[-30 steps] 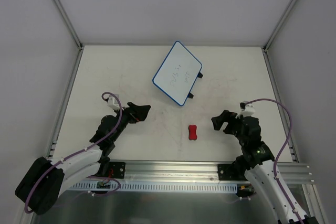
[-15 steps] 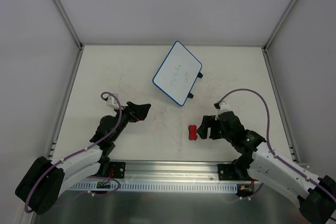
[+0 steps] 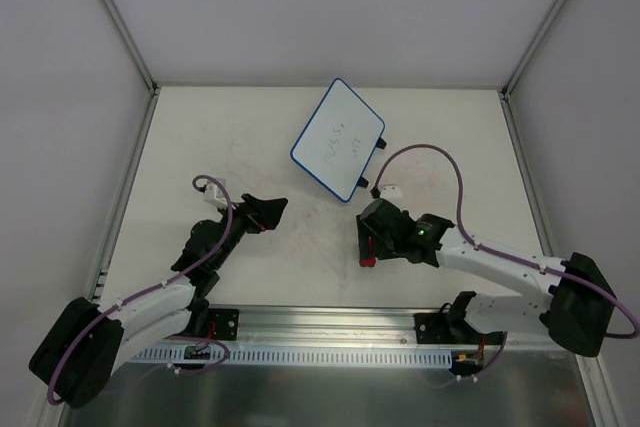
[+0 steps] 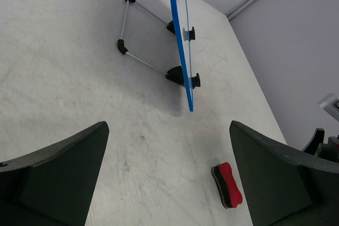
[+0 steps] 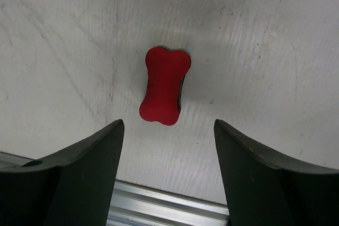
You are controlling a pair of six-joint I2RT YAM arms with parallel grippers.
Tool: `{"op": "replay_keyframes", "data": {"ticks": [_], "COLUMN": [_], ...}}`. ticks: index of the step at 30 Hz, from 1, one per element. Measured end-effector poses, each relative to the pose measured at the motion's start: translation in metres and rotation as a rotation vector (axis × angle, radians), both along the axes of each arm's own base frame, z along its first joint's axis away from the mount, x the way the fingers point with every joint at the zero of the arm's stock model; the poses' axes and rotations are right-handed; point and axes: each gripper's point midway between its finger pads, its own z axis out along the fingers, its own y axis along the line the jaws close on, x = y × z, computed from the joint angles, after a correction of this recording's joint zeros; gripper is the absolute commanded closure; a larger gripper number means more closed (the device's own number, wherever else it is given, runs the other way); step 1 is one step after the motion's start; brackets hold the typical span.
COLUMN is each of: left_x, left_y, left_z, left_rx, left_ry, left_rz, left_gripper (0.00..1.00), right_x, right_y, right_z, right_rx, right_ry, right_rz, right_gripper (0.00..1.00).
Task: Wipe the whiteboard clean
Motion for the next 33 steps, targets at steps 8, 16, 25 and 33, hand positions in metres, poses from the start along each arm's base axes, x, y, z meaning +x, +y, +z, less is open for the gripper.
{"op": "replay_keyframes", "data": {"ticks": [8,16,25,33], "left_x": [0.0,0.0,0.0,0.0], "left_y": [0.0,0.0,0.0,0.0], "left_z": [0.001,0.001,0.001,0.001], "left_rx": [-0.002,-0.002,-0.002,-0.002], "left_ry": [-0.003,-0.003,-0.003,-0.003], "left_rz": [0.001,0.001,0.001,0.001], "left_gripper": [0.01,0.01,0.01,0.01], "right_x": [0.002,0.006,0.011,0.011], "right_y": [0.004,0.007,0.017,0.021], "right_z": [-0.019,-0.035,-0.04,-0.054], "right_rx": [-0.121,-0.164,-0.112,-0.121], "right_ry": [0.059,0.116,0.135,0.16], "right_rz": [-0.009,-0.001,0.008,0.02], "right_gripper": [0.29,0.36,0.39,0.46]}}
